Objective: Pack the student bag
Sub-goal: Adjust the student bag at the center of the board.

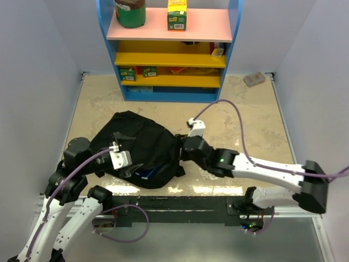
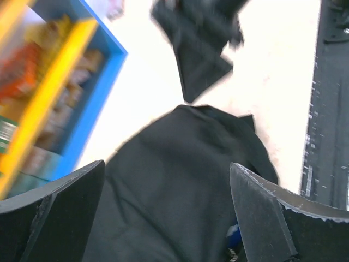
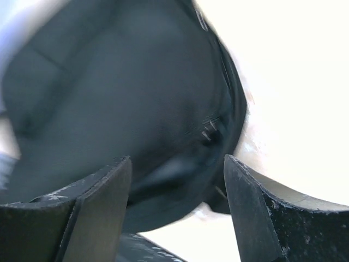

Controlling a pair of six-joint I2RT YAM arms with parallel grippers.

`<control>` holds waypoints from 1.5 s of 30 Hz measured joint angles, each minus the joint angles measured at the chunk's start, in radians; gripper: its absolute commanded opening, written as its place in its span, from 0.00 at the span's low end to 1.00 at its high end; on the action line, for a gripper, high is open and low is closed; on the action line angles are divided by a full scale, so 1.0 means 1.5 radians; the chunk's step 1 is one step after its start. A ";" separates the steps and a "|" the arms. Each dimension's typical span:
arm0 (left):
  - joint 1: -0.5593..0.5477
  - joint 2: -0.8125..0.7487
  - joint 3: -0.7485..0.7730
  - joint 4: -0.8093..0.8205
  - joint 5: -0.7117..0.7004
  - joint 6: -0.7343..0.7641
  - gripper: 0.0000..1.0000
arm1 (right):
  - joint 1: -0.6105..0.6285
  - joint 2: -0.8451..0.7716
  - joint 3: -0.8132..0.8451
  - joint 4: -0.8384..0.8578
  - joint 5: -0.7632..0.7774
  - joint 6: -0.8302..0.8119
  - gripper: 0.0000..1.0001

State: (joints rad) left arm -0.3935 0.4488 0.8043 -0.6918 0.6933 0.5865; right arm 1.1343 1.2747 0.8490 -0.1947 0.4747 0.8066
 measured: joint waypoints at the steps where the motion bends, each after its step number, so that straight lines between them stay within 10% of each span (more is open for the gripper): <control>1: 0.000 0.003 0.014 -0.001 0.000 0.004 1.00 | -0.003 -0.040 0.000 0.002 0.004 -0.002 0.71; 7: 0.000 0.011 0.015 0.068 -0.089 -0.007 1.00 | -0.111 -0.133 -0.004 0.052 -0.010 -0.025 0.69; 18: 0.000 0.089 -0.101 0.186 -0.331 0.009 1.00 | -0.172 0.253 0.052 0.147 -0.110 -0.080 0.66; 29: 0.000 0.280 -0.118 0.169 -0.361 0.048 0.94 | -0.208 0.300 0.054 0.295 -0.256 -0.086 0.55; 32: 0.000 0.325 -0.119 0.185 -0.364 0.056 0.88 | -0.223 0.348 0.079 0.302 -0.278 -0.089 0.42; 35: 0.000 0.337 -0.120 0.207 -0.370 0.063 0.68 | -0.234 0.392 0.108 0.305 -0.292 -0.094 0.00; 45: -0.007 0.454 -0.076 0.235 -0.332 0.101 0.38 | -0.247 0.280 0.052 0.297 -0.224 -0.080 0.00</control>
State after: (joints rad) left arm -0.4034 1.1297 0.6907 -0.3397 0.1947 0.7383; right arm 0.7631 1.6947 0.9268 0.2508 0.1387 0.6872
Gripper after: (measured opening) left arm 0.393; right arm 0.033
